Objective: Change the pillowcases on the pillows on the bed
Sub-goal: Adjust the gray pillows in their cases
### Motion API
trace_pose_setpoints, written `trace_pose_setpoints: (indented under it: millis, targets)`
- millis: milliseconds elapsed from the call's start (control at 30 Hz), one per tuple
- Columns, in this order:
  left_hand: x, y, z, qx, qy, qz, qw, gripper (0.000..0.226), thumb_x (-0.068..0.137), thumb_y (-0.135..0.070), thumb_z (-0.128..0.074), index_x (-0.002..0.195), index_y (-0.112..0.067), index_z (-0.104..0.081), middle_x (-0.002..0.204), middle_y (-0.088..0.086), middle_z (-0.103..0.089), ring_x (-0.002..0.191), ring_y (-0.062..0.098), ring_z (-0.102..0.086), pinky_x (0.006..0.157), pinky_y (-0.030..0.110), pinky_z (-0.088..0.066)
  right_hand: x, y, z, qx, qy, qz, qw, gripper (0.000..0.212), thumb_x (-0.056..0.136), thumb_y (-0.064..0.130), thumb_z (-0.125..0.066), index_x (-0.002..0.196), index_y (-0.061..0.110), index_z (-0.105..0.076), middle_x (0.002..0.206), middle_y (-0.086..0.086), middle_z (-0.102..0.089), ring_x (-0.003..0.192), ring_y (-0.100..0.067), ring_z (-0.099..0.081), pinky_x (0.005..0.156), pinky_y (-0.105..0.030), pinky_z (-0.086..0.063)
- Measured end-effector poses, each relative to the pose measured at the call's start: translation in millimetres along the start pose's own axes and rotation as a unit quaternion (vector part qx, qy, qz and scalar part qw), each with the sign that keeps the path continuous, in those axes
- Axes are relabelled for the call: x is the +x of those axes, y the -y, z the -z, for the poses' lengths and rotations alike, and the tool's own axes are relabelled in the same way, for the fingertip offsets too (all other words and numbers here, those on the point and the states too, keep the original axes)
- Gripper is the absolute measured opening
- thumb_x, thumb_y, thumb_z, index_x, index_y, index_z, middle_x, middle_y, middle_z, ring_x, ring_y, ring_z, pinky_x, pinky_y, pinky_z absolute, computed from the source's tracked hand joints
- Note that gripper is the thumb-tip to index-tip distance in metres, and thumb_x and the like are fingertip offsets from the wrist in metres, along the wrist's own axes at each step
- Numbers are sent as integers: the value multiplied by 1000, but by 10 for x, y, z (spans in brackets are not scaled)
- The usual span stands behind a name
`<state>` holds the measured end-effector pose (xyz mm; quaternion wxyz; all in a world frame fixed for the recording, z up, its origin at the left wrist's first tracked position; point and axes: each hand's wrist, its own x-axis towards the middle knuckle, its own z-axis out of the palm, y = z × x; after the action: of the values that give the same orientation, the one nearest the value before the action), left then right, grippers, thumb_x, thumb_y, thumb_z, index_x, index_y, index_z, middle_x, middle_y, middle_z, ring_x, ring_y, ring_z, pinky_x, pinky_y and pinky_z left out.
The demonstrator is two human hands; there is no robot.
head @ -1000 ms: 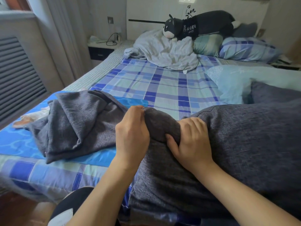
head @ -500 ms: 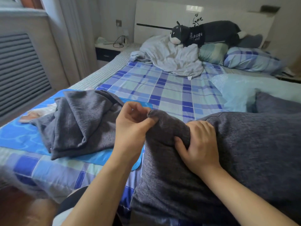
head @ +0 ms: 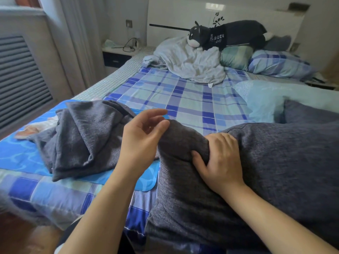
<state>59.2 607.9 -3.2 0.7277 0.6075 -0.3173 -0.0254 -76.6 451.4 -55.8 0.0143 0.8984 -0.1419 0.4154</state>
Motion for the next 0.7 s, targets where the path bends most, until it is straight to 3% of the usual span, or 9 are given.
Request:
trace_pose_setpoints:
  millis: [100,167,233,300,367,433,567,633,700]
  targets:
    - [377,201,-5,72,-161,9,984,16,90,-15,-67,90,-30,-70,78,-10,-71,74,10,-66,80,36,-57,146,-48,-61,-5,26,6,1000,42,92,40,-56,114,5,-65,107,-12,-63,98,-34,-57,96,-48,-41]
    - [557,364,11,91,-232,75,966,17,90,-27,-60,106,-25,-65,91,-2,-67,82,17,-64,87,44,-55,462,-242,-70,-96,68,-46,992,49,94,43,-51,128,9,-62,131,-20,-56,115,-41,-52,107,-52,-35]
    - [478,567,-66,134,-118,139,974,30,92,-34,-61,118,-18,-64,101,5,-66,87,19,-62,87,34,-54,723,-475,81,-164,86,-129,974,50,98,40,-48,137,10,-56,149,-23,-40,133,-43,-37,116,-56,-24]
    - [131,728,-217,170,88,181,965,24,96,-28,-63,115,-16,-70,91,2,-66,76,17,-59,75,27,-49,699,-616,304,-150,46,-145,977,43,99,34,-50,132,8,-61,149,-20,-41,135,-40,-35,116,-58,-24]
    - [-157,824,-337,270,193,130,934,25,95,-33,-65,117,-22,-71,95,4,-67,87,23,-63,87,37,-51,423,-691,540,-155,30,-124,980,37,96,33,-54,123,11,-67,146,-17,-47,135,-38,-36,118,-57,-22]
    - [-226,884,-387,356,201,91,908,37,94,-42,-64,129,-30,-64,122,10,-60,115,32,-56,107,44,-43,54,-917,705,-214,56,-177,959,40,96,39,-53,127,17,-65,149,-16,-44,139,-38,-30,119,-56,-9]
    - [-243,1040,-368,390,183,211,877,57,96,-56,-52,144,-25,-48,137,19,-52,129,37,-49,112,43,-38,-769,-1548,796,-232,274,-441,823,67,99,60,-23,158,28,-21,166,-10,-14,150,-35,-13,121,-57,-8]
    - [-337,1030,-462,328,172,297,880,53,101,-50,-47,135,-10,-51,133,21,-58,124,36,-54,104,41,-42,-1041,-1606,805,-222,301,-426,824,66,99,60,-26,157,28,-23,162,-9,-25,145,-35,-27,116,-54,-25]
    - [-328,928,-605,256,123,303,910,38,105,-38,-46,111,-3,-59,117,18,-65,116,35,-60,91,38,-45,-1036,-1623,928,-213,238,-410,854,59,98,58,-35,145,25,-47,145,-11,-51,129,-35,-48,104,-49,-38]
